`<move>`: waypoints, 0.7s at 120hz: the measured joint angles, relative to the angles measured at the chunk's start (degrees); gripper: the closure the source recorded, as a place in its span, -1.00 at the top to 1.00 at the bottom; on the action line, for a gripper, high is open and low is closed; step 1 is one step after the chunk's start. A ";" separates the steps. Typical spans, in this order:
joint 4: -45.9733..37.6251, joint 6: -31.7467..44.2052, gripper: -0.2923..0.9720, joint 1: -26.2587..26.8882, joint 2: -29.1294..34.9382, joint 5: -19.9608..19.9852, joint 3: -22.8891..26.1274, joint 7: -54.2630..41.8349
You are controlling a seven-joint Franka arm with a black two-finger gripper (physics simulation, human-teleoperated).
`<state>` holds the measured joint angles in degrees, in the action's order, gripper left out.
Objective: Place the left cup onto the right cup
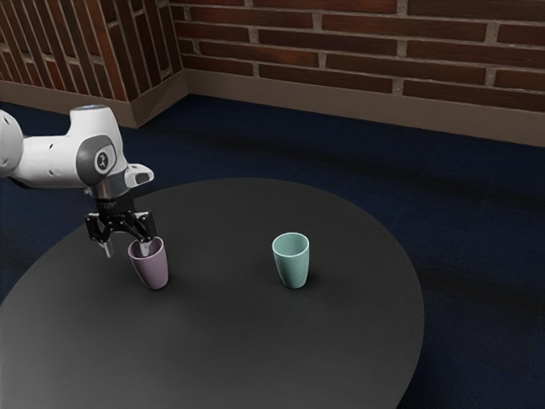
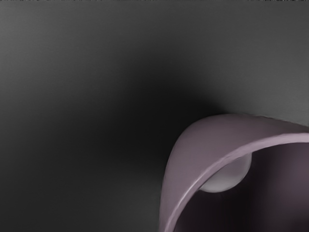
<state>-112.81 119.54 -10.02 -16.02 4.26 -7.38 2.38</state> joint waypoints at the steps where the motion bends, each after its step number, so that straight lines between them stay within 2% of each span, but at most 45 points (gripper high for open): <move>1: 0.00 0.02 0.35 0.00 -0.04 0.00 0.00 0.00; 84: 0.36 0.61 0.09 0.00 -0.81 0.10 0.28 -0.16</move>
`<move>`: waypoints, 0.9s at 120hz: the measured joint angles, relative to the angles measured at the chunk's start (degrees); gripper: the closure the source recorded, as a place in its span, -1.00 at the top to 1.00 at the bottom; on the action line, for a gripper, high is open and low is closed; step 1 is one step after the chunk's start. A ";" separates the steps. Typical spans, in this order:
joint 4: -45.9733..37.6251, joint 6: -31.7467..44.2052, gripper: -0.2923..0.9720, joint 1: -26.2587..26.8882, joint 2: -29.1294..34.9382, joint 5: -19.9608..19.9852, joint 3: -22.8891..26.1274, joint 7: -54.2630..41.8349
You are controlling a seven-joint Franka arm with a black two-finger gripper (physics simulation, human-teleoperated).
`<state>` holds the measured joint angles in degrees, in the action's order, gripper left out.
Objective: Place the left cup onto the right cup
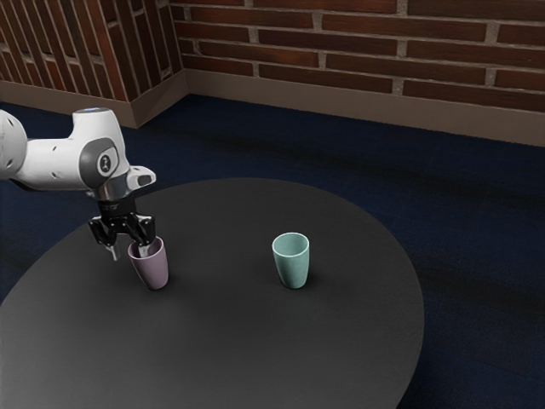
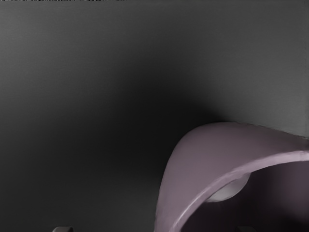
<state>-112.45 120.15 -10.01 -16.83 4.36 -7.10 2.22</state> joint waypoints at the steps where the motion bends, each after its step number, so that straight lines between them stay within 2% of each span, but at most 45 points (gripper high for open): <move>1: 0.00 0.00 0.08 0.00 0.00 0.00 0.01 0.00; 108: 0.10 0.07 -0.35 0.00 -0.09 0.04 0.42 -0.08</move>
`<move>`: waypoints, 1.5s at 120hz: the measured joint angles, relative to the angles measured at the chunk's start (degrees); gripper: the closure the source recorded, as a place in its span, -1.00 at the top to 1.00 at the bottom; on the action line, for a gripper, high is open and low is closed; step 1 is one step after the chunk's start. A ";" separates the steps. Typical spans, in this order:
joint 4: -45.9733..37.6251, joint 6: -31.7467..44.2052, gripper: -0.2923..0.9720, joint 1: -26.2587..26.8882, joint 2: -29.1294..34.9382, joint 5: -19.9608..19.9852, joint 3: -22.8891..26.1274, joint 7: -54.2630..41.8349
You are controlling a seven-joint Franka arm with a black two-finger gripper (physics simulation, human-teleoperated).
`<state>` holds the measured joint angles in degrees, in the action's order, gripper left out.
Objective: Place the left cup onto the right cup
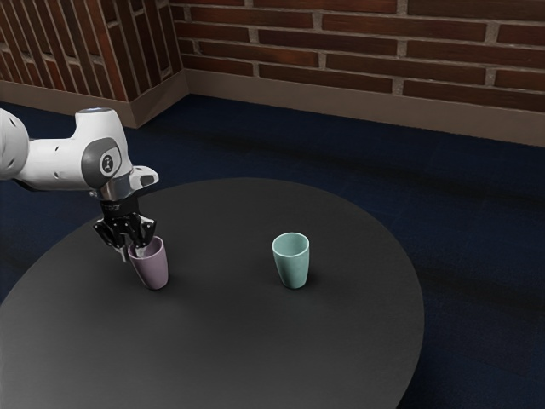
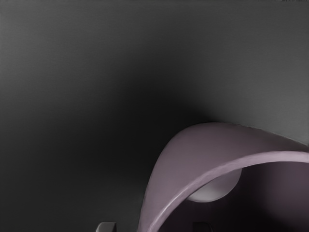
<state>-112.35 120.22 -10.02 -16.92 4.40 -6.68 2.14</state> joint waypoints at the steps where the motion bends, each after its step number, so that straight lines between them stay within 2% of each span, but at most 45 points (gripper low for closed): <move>1: 0.00 0.00 -0.35 0.00 0.00 0.00 0.00 0.00; 74: 0.00 0.73 -0.66 0.00 0.00 -0.11 0.00 0.02; 145: 0.00 0.06 -0.70 0.10 4.30 -0.46 1.22 0.30; 180: 3.53 -3.70 -0.70 0.13 7.03 -0.87 2.39 0.37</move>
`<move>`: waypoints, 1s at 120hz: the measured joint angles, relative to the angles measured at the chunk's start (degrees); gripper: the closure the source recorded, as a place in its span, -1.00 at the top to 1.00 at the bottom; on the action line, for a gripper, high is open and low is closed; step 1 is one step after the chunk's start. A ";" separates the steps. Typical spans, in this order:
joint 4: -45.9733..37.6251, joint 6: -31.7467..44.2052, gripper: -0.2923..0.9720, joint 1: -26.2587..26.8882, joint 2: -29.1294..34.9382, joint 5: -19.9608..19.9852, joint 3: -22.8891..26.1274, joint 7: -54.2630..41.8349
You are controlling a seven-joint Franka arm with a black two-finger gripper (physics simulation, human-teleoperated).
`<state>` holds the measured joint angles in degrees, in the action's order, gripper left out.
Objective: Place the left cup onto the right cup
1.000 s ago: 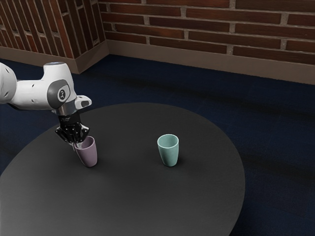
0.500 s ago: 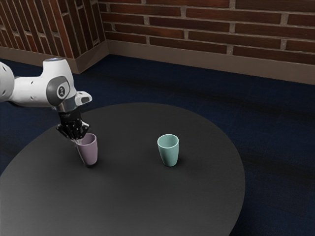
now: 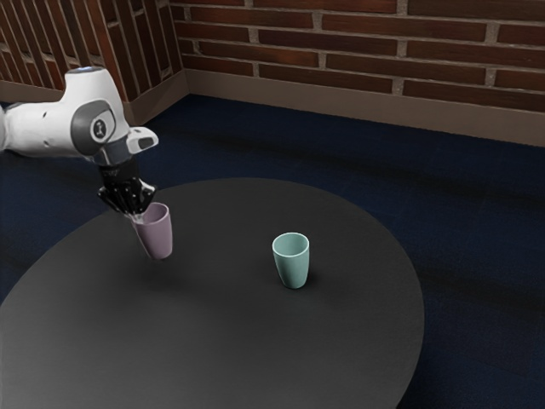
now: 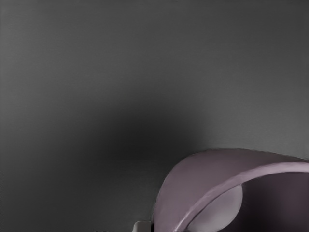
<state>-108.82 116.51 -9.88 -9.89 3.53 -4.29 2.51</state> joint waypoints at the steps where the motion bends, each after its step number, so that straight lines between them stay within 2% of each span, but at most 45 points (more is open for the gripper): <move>1: 0.17 -0.16 -0.70 0.01 0.01 -0.01 0.05 0.00; 39: 4.80 -5.07 -0.70 0.96 0.45 -0.29 2.16 -0.05; 120: 6.45 -9.21 -0.71 9.56 3.08 -0.55 2.18 -0.12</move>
<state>-102.37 107.30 -0.33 -6.82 2.98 -2.11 2.39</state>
